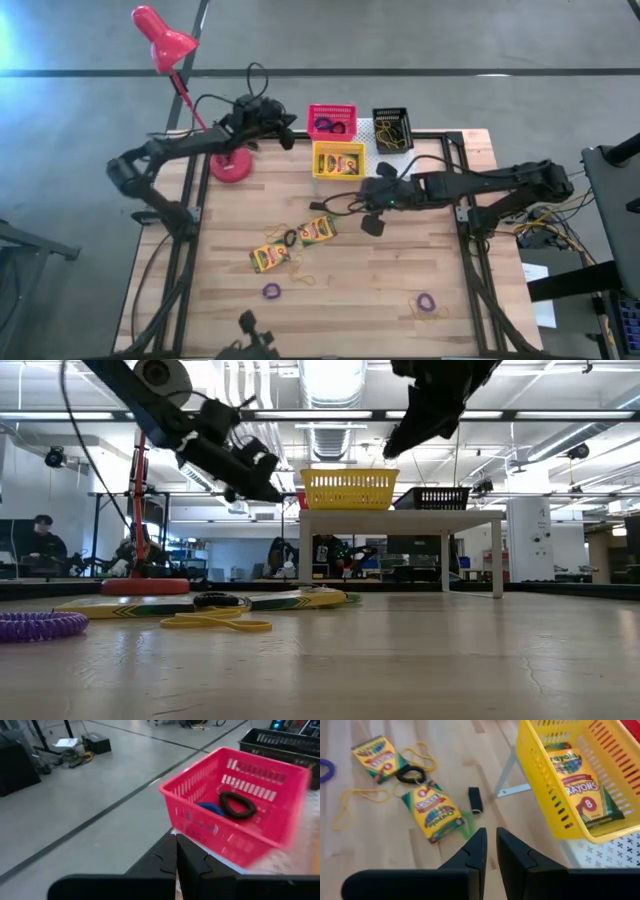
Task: Pick & Place Office Desk Supplies
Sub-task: Adjust the bins on the shelf
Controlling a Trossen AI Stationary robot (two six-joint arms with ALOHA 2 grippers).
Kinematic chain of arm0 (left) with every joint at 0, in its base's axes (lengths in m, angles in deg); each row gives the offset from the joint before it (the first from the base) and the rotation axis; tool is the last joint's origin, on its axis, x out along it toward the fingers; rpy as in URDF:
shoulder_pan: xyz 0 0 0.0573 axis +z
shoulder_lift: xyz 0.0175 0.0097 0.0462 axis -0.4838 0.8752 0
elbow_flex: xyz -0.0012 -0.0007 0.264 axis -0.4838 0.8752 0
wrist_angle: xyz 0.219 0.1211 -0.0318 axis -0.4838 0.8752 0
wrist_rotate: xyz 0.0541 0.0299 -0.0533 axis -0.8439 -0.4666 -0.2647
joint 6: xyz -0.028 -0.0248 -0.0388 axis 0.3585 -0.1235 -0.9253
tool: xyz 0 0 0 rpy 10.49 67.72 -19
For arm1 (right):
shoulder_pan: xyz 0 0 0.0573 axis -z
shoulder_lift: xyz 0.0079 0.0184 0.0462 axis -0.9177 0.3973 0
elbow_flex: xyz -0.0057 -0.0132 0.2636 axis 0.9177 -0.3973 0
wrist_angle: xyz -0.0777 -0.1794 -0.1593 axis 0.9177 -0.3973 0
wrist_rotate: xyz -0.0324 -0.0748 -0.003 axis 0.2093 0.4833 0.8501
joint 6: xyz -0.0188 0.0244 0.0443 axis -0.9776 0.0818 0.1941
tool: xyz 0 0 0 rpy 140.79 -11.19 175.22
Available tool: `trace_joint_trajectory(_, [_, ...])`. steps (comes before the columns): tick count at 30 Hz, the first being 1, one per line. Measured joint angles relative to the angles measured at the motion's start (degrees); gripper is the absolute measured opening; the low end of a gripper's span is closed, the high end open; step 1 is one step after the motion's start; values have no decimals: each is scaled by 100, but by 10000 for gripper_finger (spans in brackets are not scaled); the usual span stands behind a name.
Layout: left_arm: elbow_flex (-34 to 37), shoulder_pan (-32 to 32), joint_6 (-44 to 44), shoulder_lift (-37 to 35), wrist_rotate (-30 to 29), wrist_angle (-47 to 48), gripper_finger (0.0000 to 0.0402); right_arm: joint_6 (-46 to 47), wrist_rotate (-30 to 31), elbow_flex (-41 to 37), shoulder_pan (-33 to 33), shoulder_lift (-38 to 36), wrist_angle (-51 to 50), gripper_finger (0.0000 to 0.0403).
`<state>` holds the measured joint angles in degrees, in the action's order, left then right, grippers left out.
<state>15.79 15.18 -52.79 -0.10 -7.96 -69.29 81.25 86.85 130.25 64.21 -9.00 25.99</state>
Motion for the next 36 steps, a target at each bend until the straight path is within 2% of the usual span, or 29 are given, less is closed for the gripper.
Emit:
trace_joint_trajectory(5, [-535,-63,107,728,371,64,3,104,102,-1,-66,-119,-7,36])
trace_joint_trajectory(9, [-675,-211,129,908,370,69,3,129,110,-4,-78,-144,-24,36])
trace_joint_trajectory(17, [-683,-534,475,912,381,-10,3,81,105,-90,-74,47,21,36])
trace_joint_trajectory(24, [-720,-573,564,912,366,-85,3,-270,133,-96,107,433,468,36])
trace_joint_trajectory(31, [-720,-561,788,725,224,195,3,47,889,-101,263,484,435,36])
trace_joint_trajectory(36, [-695,-556,895,293,83,869,3,68,997,-101,254,347,437,36])
